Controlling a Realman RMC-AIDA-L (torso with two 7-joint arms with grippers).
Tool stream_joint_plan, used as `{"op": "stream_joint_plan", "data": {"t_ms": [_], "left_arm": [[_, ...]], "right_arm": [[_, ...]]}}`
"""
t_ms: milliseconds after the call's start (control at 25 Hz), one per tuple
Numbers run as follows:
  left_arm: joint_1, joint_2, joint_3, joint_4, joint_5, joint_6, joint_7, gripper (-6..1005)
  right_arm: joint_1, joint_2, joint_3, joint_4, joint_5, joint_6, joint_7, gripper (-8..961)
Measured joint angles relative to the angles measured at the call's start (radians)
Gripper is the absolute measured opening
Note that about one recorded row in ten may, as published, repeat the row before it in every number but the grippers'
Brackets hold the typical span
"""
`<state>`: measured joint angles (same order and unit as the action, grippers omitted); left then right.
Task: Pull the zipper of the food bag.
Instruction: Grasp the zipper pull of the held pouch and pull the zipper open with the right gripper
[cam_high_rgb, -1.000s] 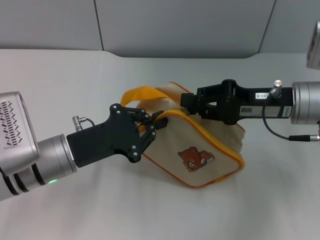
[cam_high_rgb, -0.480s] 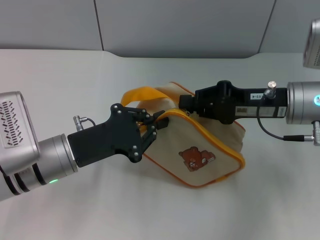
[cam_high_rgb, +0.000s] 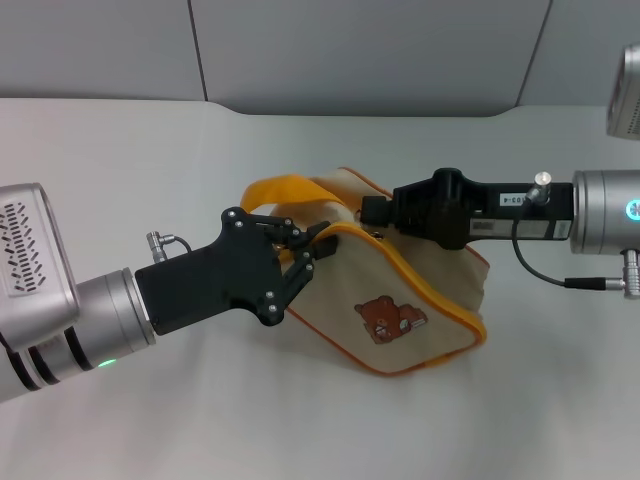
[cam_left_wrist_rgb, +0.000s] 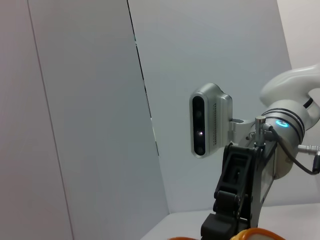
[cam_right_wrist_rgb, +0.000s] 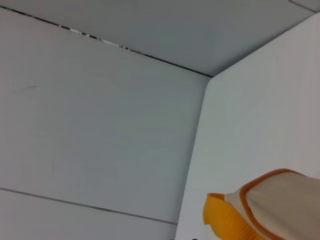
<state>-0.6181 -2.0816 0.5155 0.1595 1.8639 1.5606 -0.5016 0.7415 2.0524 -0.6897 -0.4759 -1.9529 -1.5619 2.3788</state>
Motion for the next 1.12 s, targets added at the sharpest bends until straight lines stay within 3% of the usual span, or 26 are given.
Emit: {"op": "stream_joint_plan", "data": {"t_ms": [1120], "left_arm": [[0.006,0.001,-0.029,0.000,-0.003,-0.031,-0.002,56]], "right_arm": [[-0.057,-0.007,0.021,-0.014,0.082,-0.037,-0.140,-2]]}}
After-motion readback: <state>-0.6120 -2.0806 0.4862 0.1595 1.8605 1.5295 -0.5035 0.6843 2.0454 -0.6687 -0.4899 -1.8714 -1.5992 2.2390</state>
